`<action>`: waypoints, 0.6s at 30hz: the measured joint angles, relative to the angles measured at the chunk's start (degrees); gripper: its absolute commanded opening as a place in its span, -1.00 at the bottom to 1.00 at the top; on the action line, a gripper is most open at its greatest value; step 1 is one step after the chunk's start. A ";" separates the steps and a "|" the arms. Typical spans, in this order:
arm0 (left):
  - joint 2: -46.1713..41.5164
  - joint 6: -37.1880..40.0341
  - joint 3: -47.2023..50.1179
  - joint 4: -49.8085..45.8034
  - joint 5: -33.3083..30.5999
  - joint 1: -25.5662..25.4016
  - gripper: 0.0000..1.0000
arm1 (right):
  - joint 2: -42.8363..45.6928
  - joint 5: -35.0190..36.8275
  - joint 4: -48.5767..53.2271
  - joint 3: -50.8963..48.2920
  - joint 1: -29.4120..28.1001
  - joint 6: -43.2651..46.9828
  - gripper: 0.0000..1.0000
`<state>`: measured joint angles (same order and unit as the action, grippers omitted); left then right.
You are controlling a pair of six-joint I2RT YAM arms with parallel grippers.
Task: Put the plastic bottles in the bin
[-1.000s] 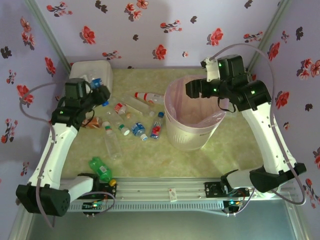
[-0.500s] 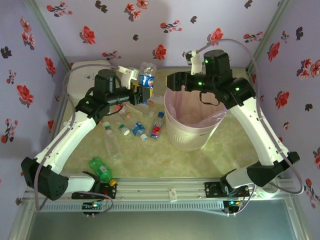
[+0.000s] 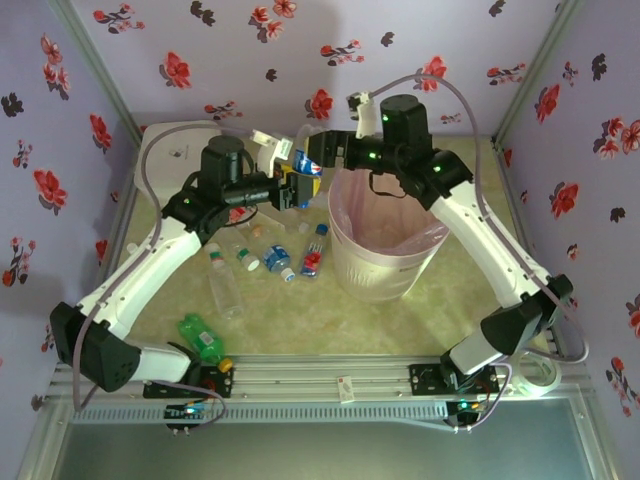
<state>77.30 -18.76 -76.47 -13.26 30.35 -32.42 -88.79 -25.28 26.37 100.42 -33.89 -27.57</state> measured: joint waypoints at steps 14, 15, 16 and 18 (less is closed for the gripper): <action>0.13 -3.04 0.00 2.69 0.20 -0.09 -0.75 | -1.49 -2.62 -5.51 -1.18 -0.57 -2.32 -0.09; 0.13 -3.17 0.02 2.75 0.20 -0.09 -0.53 | -1.49 -2.60 -5.51 -1.18 -0.57 -2.25 -0.09; 0.13 -3.21 0.02 2.75 0.20 -0.09 -0.30 | -1.49 -2.60 -5.51 -1.18 -0.57 -2.23 -0.09; 0.13 -3.43 0.22 3.06 0.22 -0.07 0.32 | -1.49 -2.49 -5.49 -1.18 -0.57 -2.03 -0.09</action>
<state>77.43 -22.20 -76.25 -10.20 30.57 -32.49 -90.28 -27.77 20.88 99.24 -34.46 -29.61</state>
